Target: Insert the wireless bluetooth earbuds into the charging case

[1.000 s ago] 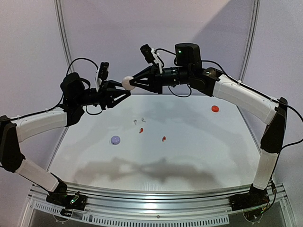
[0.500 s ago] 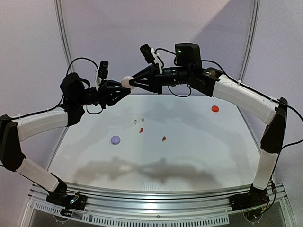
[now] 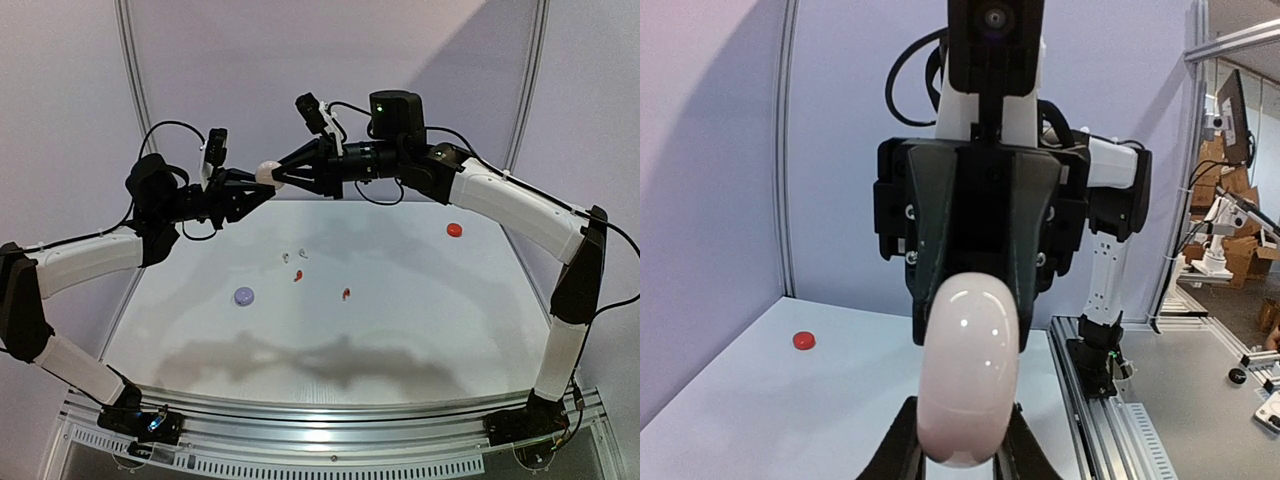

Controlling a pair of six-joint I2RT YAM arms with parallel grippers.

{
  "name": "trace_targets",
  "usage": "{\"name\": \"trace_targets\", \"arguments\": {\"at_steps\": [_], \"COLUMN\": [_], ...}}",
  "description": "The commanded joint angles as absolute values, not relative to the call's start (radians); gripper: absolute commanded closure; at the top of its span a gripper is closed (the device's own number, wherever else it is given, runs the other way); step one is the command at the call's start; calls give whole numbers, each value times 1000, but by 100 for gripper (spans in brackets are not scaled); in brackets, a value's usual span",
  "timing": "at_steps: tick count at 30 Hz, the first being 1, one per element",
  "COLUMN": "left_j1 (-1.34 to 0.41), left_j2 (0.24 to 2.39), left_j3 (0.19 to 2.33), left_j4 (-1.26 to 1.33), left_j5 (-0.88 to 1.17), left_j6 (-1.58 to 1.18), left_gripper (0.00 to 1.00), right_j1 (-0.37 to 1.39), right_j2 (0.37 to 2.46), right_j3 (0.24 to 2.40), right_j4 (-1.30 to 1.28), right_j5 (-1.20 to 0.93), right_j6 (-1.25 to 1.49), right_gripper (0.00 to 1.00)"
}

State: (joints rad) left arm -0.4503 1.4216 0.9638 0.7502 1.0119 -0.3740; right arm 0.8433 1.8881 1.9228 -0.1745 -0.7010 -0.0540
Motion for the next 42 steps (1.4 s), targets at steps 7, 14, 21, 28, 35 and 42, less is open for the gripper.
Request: {"name": "trace_targets", "arguments": {"at_steps": [7, 14, 21, 28, 35, 42], "left_j1": [-449, -453, -457, -456, -446, -427], "left_j2": [1413, 1408, 1384, 1373, 1380, 1373], "left_j3": [953, 954, 946, 937, 924, 887], "left_j4": [699, 653, 492, 513, 506, 504], "left_j5": [996, 1019, 989, 963, 921, 824], "left_j6": [-139, -30, 255, 249, 54, -96], "left_gripper": [100, 100, 100, 100, 100, 100], "right_j1": [846, 847, 845, 847, 846, 840], "right_j2": [1909, 1931, 1937, 1950, 1947, 1942], "right_j3": [1928, 1961, 1991, 1992, 2008, 2068], "right_j4": [-230, -264, -265, -283, -261, -142], "right_j5": [-582, -515, -492, -496, -558, -599], "right_j6": [-59, -68, -74, -68, -48, 95], "right_gripper": [44, 45, 47, 49, 42, 28]}}
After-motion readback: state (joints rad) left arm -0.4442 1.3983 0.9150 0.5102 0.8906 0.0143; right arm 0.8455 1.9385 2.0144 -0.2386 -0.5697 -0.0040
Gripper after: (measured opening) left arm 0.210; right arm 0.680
